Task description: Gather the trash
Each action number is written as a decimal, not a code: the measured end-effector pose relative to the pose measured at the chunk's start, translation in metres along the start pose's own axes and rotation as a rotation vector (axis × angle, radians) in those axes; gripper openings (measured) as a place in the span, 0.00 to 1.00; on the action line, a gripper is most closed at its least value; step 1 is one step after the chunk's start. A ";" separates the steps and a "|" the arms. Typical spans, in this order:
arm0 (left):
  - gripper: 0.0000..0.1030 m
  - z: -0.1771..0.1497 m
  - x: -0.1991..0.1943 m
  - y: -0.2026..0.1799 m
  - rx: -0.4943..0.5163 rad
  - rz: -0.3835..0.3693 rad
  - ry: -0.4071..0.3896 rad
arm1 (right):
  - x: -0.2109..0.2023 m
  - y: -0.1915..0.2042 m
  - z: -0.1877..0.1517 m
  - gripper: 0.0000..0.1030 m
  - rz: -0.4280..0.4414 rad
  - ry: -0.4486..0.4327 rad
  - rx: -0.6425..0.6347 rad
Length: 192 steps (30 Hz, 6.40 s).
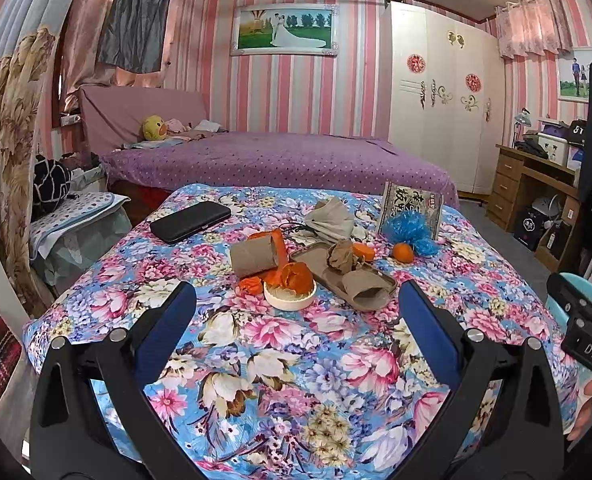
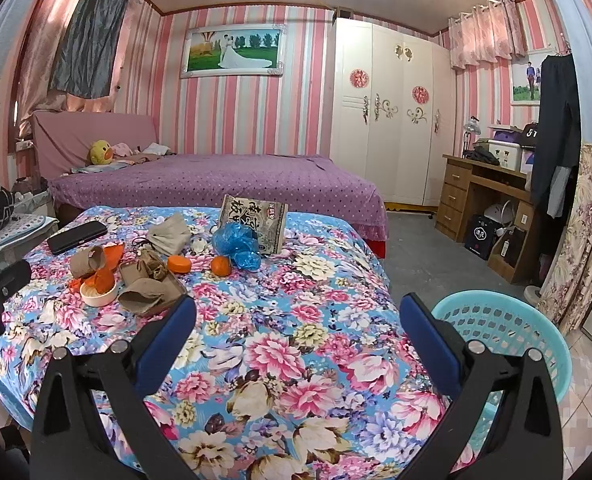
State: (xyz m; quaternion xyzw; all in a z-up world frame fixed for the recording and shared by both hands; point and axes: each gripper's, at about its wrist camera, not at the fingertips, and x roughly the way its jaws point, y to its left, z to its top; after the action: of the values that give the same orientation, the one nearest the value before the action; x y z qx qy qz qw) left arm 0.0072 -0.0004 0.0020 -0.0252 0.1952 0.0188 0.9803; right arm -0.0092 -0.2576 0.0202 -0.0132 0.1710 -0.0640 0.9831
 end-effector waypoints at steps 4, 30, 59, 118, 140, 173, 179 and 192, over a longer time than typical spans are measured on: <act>0.95 0.012 0.004 0.000 0.000 -0.020 0.012 | 0.005 0.003 0.008 0.96 0.006 0.003 0.009; 0.95 0.067 0.110 0.065 0.003 -0.001 0.104 | 0.100 0.002 0.058 0.96 -0.036 0.049 0.077; 0.95 0.032 0.185 0.068 -0.010 -0.031 0.262 | 0.151 0.015 0.010 0.96 -0.037 0.252 -0.017; 0.53 0.034 0.108 0.068 0.021 -0.008 0.196 | 0.124 0.103 0.008 0.49 0.310 0.306 -0.073; 0.53 0.033 0.087 -0.051 0.079 -0.092 0.144 | 0.103 -0.045 0.016 0.49 0.150 0.237 -0.014; 0.53 0.011 0.058 -0.253 0.161 -0.303 0.122 | 0.075 -0.254 -0.019 0.49 -0.072 0.262 0.040; 0.53 -0.009 0.057 -0.312 0.198 -0.395 0.152 | 0.076 -0.296 -0.037 0.49 -0.111 0.295 0.058; 0.53 -0.036 0.055 -0.407 0.287 -0.491 0.174 | 0.068 -0.350 -0.052 0.49 -0.154 0.276 0.196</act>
State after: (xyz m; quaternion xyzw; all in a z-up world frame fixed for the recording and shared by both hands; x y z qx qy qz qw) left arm 0.0628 -0.4075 -0.0351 0.0659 0.2673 -0.2487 0.9286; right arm -0.0061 -0.6138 -0.0350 0.0784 0.2957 -0.1568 0.9391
